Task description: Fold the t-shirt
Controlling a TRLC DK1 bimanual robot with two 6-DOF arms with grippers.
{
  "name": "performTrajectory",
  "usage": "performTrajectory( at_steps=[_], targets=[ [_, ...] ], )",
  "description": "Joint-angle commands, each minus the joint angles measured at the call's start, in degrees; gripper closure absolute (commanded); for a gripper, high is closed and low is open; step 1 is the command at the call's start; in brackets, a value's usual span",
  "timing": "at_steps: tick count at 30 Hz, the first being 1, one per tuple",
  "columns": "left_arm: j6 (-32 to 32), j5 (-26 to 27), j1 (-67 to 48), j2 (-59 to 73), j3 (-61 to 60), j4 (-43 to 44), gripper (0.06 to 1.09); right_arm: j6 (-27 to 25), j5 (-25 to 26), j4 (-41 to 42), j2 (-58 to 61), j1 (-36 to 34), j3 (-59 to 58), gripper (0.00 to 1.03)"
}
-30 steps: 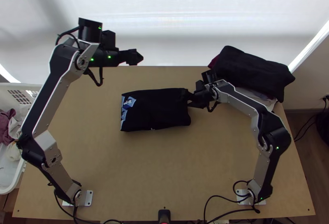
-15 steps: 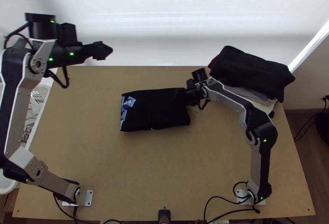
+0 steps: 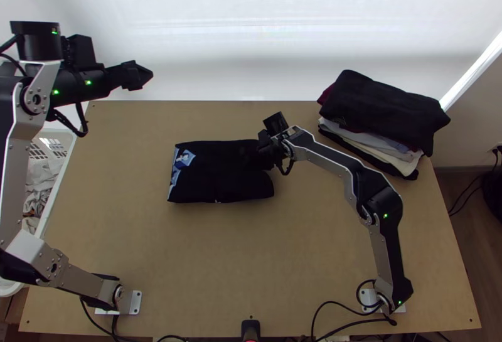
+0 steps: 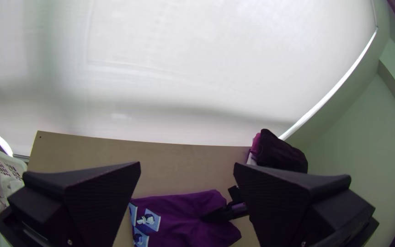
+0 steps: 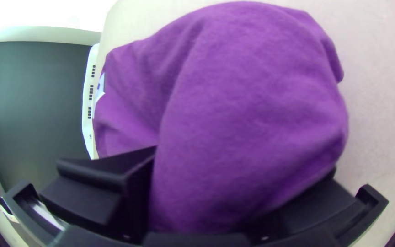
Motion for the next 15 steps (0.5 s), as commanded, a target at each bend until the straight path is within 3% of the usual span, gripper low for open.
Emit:
performTrajectory(
  at_steps=[1,15],
  targets=[
    [0.9,-0.2,1.1,-2.0,0.1,-0.7,0.1,0.6,-1.0,-0.4,-3.8,-1.0,0.7,1.0],
    [1.0,-0.2,2.8,-3.8,0.0,-0.8,0.1,4.0,-3.2,-4.9,-21.0,-8.4,10.5,1.0]
  ],
)
